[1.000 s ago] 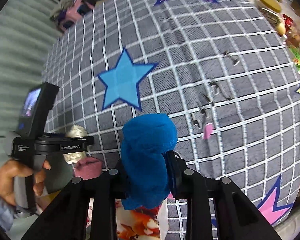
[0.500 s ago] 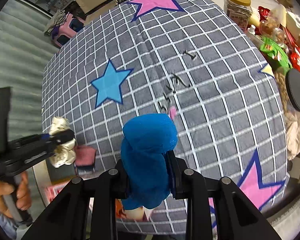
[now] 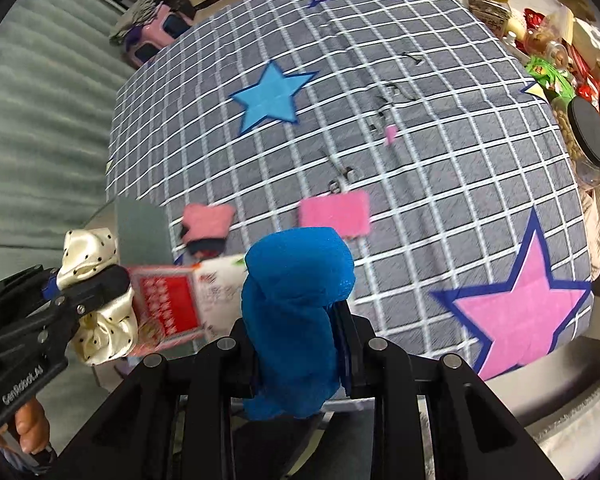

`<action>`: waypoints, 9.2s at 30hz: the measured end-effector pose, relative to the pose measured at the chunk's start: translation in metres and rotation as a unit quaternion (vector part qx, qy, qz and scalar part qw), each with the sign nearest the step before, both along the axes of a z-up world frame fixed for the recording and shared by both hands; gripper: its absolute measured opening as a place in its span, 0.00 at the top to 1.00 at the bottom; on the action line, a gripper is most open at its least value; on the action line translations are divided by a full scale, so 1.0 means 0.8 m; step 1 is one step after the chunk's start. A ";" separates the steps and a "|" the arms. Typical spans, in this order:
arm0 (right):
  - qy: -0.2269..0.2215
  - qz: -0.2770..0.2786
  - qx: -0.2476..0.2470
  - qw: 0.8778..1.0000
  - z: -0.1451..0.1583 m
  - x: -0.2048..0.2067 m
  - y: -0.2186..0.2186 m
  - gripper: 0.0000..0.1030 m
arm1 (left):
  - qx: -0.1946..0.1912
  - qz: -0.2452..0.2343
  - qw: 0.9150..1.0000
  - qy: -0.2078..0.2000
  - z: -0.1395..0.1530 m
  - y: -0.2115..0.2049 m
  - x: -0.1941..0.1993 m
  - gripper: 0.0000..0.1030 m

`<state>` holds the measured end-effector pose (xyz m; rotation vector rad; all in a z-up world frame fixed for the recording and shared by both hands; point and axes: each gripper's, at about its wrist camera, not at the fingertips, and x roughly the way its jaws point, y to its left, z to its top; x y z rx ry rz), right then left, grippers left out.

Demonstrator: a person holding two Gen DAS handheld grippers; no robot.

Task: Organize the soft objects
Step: 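Carry the scrunchie and blue ball over the white box with both tools, then hold the scrunchie and blue ball above the white box with both tools, then open the left tool to drop the scrunchie while the right tool drops the ball into the box, then grasp the pink knit sock with the left tool while the right tool grasps the pink foam sponge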

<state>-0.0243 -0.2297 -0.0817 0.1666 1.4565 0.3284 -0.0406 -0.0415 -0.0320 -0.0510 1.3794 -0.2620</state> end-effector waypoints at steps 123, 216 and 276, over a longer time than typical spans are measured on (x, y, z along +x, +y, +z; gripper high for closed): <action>-0.086 0.330 -0.023 0.940 0.063 -0.132 0.336 0.71 | 0.072 0.237 0.968 0.033 -0.065 0.240 -0.177 0.77; -0.071 0.346 -0.034 0.935 0.056 -0.125 0.346 0.71 | 0.058 0.273 0.959 0.058 -0.081 0.251 -0.180 0.76; 0.088 0.042 -0.139 0.986 -0.174 0.127 0.071 0.12 | 0.110 0.131 0.971 0.166 -0.132 0.053 0.123 0.00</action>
